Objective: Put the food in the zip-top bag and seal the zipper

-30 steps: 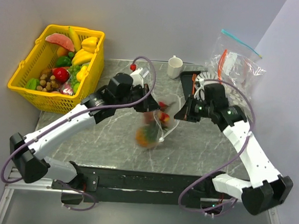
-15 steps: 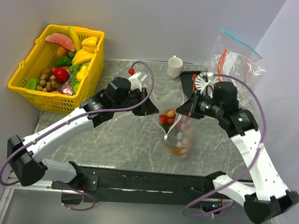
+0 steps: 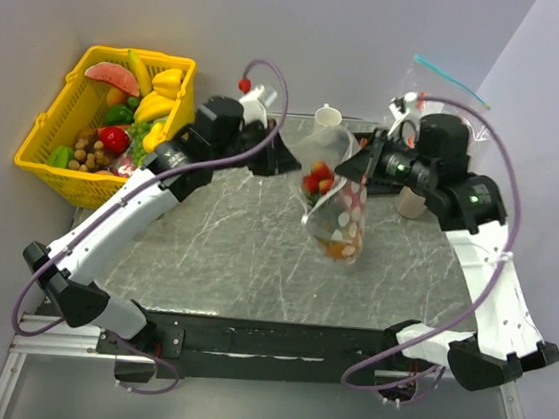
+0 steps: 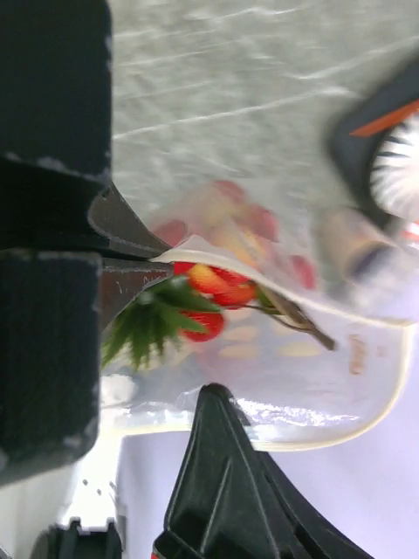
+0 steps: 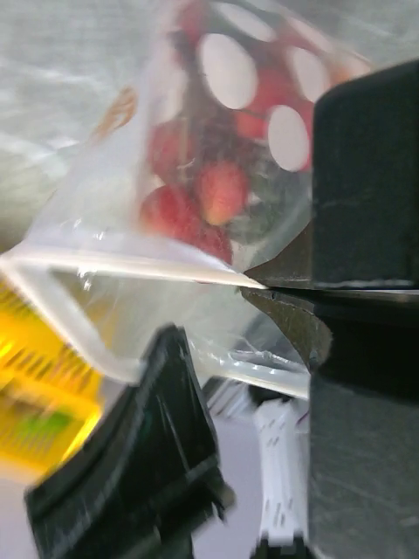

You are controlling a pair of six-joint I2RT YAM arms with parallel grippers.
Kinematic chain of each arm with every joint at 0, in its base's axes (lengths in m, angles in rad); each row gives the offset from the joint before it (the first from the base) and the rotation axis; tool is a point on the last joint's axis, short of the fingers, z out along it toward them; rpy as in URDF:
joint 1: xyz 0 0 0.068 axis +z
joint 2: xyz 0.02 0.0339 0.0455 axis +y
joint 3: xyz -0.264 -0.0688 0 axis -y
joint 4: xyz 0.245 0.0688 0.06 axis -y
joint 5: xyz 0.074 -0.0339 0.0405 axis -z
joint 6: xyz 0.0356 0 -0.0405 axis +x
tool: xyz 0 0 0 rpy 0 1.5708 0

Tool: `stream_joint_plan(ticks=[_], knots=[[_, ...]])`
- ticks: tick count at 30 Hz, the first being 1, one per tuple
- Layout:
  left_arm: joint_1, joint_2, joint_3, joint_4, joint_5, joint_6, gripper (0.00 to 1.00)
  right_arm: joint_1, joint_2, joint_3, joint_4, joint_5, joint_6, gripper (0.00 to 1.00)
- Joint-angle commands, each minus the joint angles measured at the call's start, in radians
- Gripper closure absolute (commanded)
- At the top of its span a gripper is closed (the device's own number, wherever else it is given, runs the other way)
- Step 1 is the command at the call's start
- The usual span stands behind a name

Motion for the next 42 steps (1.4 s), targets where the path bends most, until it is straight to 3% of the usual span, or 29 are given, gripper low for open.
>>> stream_joint_plan(ticks=[1, 3, 4, 6, 11, 14, 18, 21, 23, 25, 26, 27, 31, 33, 38, 42], knots=[[0.006, -0.08, -0.066, 0.013, -0.003, 0.024, 0.99, 0.002, -0.077, -0.04, 0.033, 0.012, 0.009, 1.0], [0.007, -0.127, -0.365, 0.234, 0.056, -0.035, 0.99, 0.002, -0.14, -0.198, 0.14, 0.026, 0.035, 1.0], [0.007, -0.142, -0.438, 0.292, 0.069, -0.079, 0.99, 0.0, -0.148, -0.319, 0.166, -0.011, 0.041, 1.0], [0.007, -0.131, -0.534, 0.374, 0.099, -0.105, 0.99, -0.003, -0.135, -0.352, 0.186, -0.043, 0.047, 1.0], [0.004, -0.113, -0.392, 0.224, 0.034, -0.04, 0.99, -0.001, -0.12, -0.185, 0.11, 0.014, 0.026, 1.0], [0.004, -0.133, -0.368, 0.199, -0.006, -0.02, 0.99, -0.001, -0.14, -0.254, 0.151, -0.02, 0.032, 1.0], [0.004, -0.157, -0.463, 0.251, 0.003, -0.039, 0.99, -0.001, -0.171, -0.462, 0.231, -0.046, 0.062, 1.0], [0.004, -0.167, -0.494, 0.256, 0.004, -0.039, 0.95, -0.001, -0.187, -0.522, 0.268, -0.048, 0.07, 1.0], [0.004, -0.17, -0.491, 0.233, -0.031, -0.03, 0.89, -0.001, -0.18, -0.533, 0.277, -0.039, 0.064, 1.0], [0.004, -0.171, -0.48, 0.198, -0.058, -0.013, 0.74, -0.001, -0.171, -0.546, 0.286, -0.042, 0.058, 1.0], [0.004, -0.173, -0.467, 0.184, -0.077, -0.009, 0.66, -0.001, -0.168, -0.559, 0.303, -0.043, 0.059, 1.0], [0.004, -0.176, -0.457, 0.173, -0.089, 0.0, 0.48, -0.001, -0.168, -0.57, 0.317, -0.046, 0.064, 1.0], [0.007, -0.193, -0.402, 0.086, -0.172, 0.031, 0.19, 0.0, -0.189, -0.627, 0.378, -0.066, 0.092, 1.0], [0.014, -0.205, -0.327, -0.01, -0.241, 0.066, 0.11, 0.0, -0.195, -0.642, 0.393, -0.069, 0.096, 1.0], [0.182, -0.225, -0.061, -0.26, -0.221, 0.157, 0.11, -0.001, -0.203, -0.645, 0.374, -0.075, 0.078, 1.0], [0.32, -0.233, 0.075, -0.399, -0.299, 0.22, 0.08, -0.001, -0.221, -0.656, 0.37, -0.081, 0.073, 1.0]])
